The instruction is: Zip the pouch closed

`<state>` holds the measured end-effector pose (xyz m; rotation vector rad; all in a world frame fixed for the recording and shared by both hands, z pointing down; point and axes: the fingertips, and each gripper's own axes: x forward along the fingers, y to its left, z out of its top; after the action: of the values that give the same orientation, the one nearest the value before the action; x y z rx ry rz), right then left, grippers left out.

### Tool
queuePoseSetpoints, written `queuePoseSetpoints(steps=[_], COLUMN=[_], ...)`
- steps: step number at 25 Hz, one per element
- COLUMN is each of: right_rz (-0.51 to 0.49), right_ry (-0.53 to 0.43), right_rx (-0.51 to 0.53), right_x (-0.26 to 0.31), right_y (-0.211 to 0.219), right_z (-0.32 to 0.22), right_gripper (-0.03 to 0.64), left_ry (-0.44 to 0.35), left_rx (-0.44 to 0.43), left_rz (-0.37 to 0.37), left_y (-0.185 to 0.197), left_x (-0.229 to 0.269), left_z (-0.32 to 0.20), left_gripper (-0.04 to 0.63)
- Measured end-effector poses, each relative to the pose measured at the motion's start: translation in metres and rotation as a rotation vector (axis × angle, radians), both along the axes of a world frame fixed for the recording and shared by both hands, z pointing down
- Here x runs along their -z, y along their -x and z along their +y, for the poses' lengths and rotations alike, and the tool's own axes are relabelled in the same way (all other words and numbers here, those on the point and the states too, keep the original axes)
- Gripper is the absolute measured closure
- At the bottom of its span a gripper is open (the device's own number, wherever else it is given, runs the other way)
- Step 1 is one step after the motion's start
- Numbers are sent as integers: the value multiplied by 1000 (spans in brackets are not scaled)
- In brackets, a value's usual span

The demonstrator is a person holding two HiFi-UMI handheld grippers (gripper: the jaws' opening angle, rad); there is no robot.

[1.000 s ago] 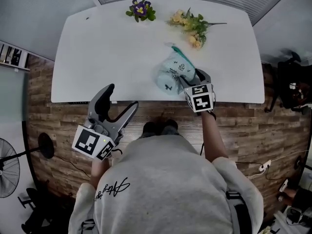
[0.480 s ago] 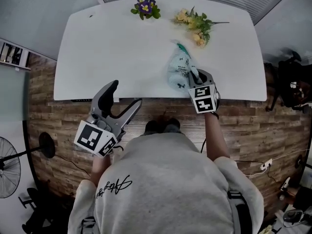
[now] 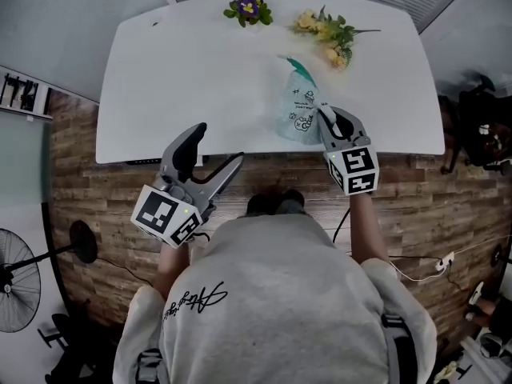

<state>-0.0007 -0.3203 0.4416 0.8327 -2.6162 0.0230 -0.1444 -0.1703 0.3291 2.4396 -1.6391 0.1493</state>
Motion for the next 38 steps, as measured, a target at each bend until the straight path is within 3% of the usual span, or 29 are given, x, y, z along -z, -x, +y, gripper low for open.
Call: queuePoseSetpoints(steps=[6,14,26,33,38], right_rz=[-67,-128,-218,-238,-233], right_ry=[-23,-91,-92,-125,-139], right_rx=[69,217,386,420,427], right_x=[27,60,73,79,81], right_y=[16,38,65,68,64], right_z=[33,87,141,162,171], right_gripper=[561,561,561,561,561], left_ry=[-10,-17,-29,-83,-92], left_rx=[-32,-101,-155,-197,-236], left_rz=[33,21,18,128,112], left_y=[9,22,53,56,47], left_x=[-3,-4,-9,6,10], left_z=[3,8,1,-3,0], left_gripper=[245,245,245,261,270])
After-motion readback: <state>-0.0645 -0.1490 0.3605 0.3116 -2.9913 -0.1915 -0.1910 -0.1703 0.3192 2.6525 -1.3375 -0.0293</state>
